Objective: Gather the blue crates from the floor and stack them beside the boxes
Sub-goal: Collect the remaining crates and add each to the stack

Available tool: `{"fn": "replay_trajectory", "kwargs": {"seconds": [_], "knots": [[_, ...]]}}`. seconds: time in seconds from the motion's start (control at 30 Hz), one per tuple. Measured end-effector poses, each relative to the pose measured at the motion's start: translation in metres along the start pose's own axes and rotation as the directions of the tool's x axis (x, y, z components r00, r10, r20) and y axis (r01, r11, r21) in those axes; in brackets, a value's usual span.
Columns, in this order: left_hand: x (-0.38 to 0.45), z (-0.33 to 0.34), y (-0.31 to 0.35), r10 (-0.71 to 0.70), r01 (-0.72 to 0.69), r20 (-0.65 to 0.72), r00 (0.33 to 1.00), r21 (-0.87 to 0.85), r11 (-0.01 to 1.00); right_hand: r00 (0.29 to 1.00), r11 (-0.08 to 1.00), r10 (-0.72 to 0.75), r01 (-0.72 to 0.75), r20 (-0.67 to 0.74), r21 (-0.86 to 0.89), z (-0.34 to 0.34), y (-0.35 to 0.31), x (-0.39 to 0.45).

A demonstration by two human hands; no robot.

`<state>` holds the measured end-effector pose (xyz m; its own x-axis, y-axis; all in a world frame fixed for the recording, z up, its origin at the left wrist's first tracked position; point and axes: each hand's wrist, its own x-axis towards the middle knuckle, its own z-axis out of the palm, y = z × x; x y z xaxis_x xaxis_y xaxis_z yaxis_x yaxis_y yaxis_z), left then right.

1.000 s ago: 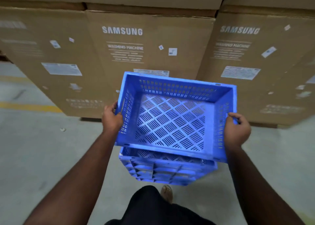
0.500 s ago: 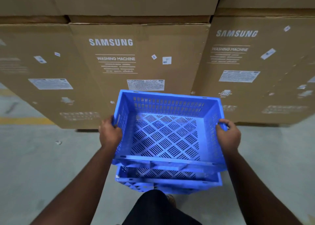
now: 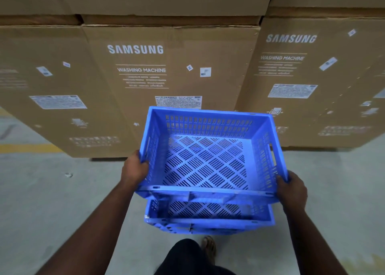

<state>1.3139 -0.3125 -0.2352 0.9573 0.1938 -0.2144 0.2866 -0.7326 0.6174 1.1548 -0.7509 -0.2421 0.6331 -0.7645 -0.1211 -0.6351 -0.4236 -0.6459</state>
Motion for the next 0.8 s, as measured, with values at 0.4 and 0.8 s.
{"fn": "replay_trajectory", "kwargs": {"seconds": [0.4,0.8], "knots": [[0.042,0.013,0.031,0.019,-0.02,0.01,1.0,0.039,0.999,0.997,0.998,-0.04,0.043,0.065,-0.044,0.008,-0.044,0.055],[0.039,0.009,0.029,-0.008,0.005,0.048,0.999,0.071,0.997,0.985,0.993,-0.039,0.058,0.17,-0.106,0.005,-0.039,0.064]]}}
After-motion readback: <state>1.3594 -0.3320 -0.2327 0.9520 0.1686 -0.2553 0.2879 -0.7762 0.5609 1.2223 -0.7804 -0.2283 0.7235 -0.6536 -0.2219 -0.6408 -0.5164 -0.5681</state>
